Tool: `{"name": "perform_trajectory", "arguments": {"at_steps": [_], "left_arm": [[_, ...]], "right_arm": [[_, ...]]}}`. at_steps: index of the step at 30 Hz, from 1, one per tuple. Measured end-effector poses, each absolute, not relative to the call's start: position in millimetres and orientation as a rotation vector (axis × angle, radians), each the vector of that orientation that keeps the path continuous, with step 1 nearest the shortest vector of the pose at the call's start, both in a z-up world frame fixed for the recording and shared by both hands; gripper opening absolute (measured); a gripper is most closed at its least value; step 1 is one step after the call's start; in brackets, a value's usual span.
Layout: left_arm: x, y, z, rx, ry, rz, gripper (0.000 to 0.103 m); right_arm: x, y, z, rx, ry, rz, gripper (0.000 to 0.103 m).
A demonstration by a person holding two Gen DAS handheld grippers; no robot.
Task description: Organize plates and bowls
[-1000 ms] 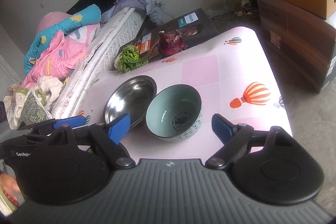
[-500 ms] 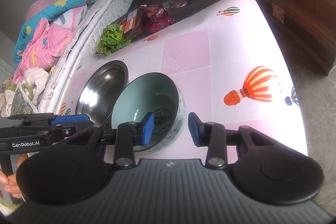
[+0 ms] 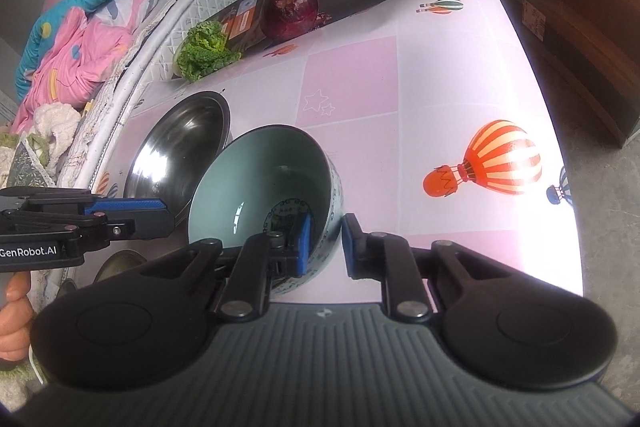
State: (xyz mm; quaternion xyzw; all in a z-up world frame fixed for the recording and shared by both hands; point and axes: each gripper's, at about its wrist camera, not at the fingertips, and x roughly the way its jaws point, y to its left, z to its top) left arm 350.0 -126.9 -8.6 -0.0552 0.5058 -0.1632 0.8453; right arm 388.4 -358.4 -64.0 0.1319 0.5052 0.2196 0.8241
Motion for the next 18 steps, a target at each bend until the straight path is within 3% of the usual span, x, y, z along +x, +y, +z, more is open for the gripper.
{"name": "perform_trajectory", "arguments": {"at_steps": [9,18], "left_arm": [[343,-140,-13,-0.118,1.092,-0.384,0.021],[352,-156,-27,-0.075,1.142,-0.386,0.022]], "right_arm": [[362,-374,-57,0.234,1.100,0.442,0.013],[343,-388,-53,0.308,1.100,0.431,0.019]]}}
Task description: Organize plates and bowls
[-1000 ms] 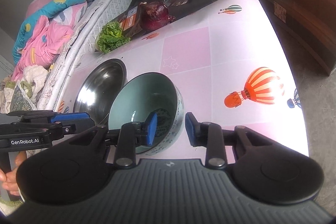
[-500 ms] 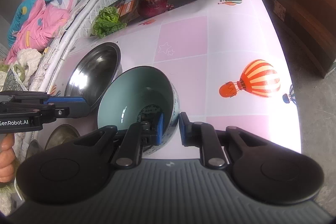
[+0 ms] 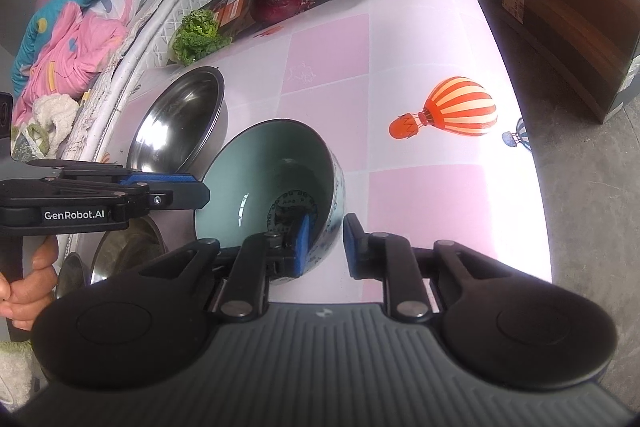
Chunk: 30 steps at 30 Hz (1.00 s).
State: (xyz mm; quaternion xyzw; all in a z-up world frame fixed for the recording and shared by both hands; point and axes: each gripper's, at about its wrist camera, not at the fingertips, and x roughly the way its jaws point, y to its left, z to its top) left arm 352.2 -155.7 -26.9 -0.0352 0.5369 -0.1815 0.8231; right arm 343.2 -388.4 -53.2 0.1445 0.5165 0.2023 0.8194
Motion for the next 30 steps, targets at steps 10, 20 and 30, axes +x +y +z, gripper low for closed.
{"name": "perform_trajectory", "arguments": {"at_steps": [10,20,30], "left_arm": [[358,-164,-38,-0.036,1.160,-0.366,0.014],[355,-165,-39,-0.016,1.168,-0.376,0.014],[358,-165,-42,-0.025,1.184,-0.377,0.014]], "right_arm": [[341,-387,-57,0.329,1.109,0.435,0.019],[340,-394,-54,0.368,1.110,0.395,0.025],[343,-398,-65,0.414,1.150,0.389,0.033]]}}
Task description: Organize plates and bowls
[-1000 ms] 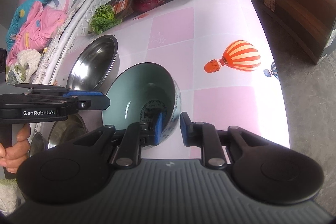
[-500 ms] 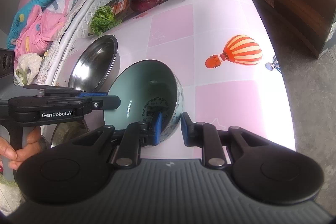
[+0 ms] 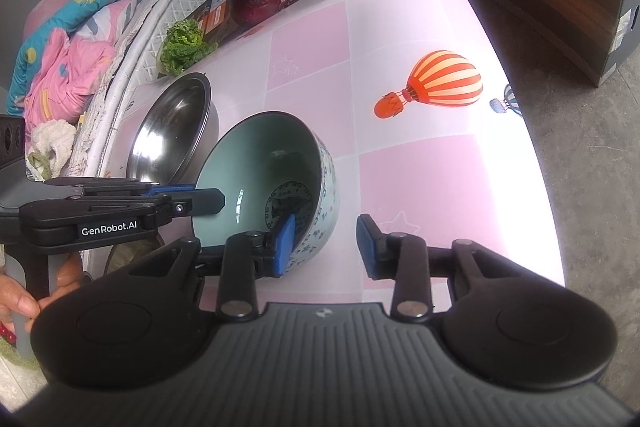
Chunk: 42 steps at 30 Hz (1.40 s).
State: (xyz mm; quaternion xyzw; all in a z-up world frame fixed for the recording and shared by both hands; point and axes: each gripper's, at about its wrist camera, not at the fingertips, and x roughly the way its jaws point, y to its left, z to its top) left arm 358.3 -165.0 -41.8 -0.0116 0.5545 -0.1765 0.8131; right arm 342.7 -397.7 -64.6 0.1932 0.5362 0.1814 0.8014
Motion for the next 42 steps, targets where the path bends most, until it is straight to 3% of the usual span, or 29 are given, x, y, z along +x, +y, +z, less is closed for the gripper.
{"name": "perform_trajectory", "arguments": {"at_steps": [14,42], "left_arm": [[369,-167,-57,-0.060,1.241,-0.374,0.014],[372,-170,-65,-0.079,1.264,-0.373,0.015]], "right_arm": [[350,-387,-76,0.444,1.181,0.416,0.026],[358,-385,-91,0.477,1.196,0.392,0.026]]}}
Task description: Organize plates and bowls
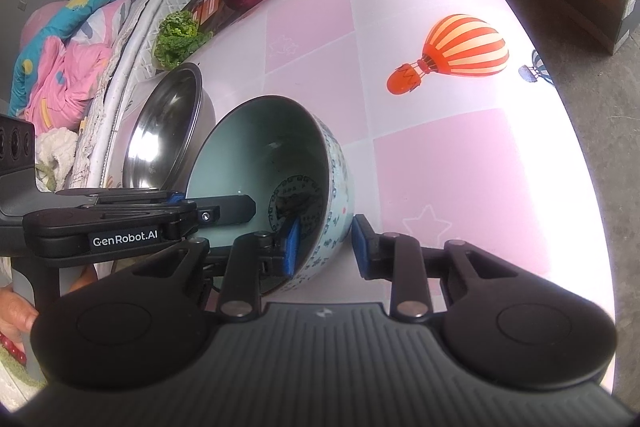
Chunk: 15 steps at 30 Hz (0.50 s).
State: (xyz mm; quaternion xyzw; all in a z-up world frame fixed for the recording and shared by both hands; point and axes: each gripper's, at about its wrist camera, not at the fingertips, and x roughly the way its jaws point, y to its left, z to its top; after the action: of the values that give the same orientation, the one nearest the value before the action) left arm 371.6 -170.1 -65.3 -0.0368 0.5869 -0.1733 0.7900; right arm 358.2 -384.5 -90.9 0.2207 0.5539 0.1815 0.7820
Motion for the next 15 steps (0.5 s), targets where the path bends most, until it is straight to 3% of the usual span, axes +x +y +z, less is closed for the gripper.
{"name": "perform_trajectory", "arguments": {"at_steps": [15], "left_arm": [[370.6,-168.7,-65.6,-0.090,1.266,-0.373,0.015]], "right_arm": [[359.5,-383.0,-89.7,0.477,1.198,0.374,0.025]]}}
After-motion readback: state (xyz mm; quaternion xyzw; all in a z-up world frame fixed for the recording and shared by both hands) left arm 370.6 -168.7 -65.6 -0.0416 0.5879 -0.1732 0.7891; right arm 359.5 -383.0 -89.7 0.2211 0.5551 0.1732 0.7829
